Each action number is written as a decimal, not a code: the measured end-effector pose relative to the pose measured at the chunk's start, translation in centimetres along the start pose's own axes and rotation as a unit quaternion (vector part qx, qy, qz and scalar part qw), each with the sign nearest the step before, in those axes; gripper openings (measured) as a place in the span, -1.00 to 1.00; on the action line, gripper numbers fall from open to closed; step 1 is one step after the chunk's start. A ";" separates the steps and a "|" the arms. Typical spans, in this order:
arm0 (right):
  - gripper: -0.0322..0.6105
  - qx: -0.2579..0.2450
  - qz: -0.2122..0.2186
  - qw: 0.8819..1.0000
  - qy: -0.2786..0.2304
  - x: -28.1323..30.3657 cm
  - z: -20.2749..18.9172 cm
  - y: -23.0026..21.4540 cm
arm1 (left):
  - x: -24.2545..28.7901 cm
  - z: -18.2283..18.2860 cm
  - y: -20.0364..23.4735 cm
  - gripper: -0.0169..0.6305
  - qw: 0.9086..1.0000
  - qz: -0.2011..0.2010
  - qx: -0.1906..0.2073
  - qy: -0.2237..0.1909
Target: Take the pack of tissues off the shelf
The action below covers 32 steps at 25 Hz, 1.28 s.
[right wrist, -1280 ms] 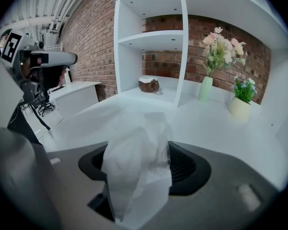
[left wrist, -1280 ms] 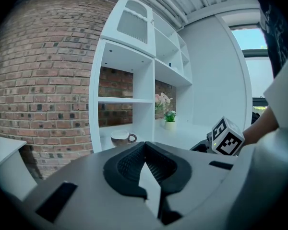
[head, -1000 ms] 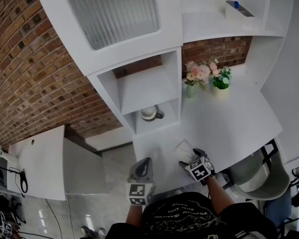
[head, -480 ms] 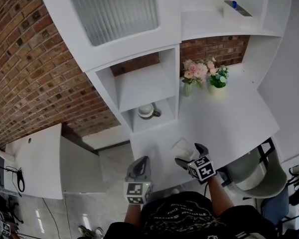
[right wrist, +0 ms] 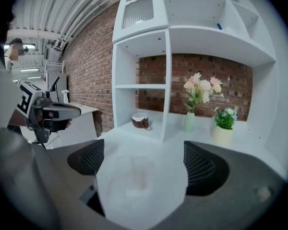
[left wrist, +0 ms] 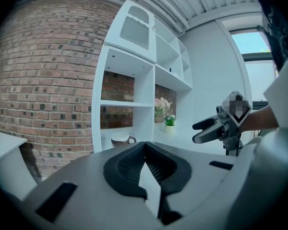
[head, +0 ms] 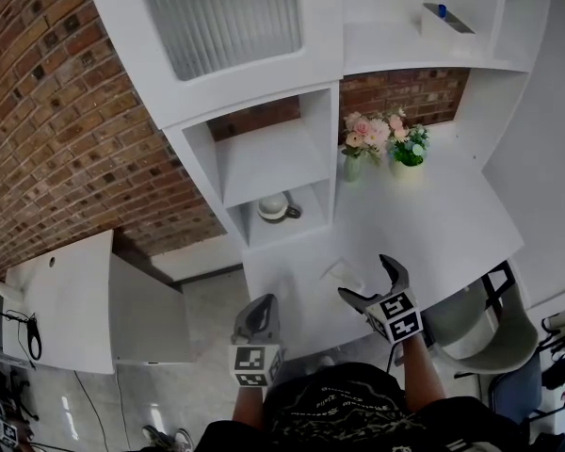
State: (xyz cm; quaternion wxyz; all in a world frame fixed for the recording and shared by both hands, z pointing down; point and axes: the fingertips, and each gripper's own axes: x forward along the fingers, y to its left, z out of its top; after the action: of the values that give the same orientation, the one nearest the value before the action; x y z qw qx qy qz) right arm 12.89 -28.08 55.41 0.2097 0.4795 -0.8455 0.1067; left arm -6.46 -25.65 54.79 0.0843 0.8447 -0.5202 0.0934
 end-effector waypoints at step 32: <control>-0.89 -0.005 -0.103 0.988 -0.112 -5.0 4.4 -2.0 | -0.6 1.4 -0.8 -0.92 1.000 -0.003 0.002 -0.027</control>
State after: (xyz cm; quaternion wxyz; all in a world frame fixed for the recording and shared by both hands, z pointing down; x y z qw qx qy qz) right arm 15.72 -26.93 49.14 0.1259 0.5720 -0.8101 0.0260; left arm -5.90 -25.11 53.26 0.0688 0.8485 -0.5199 0.0712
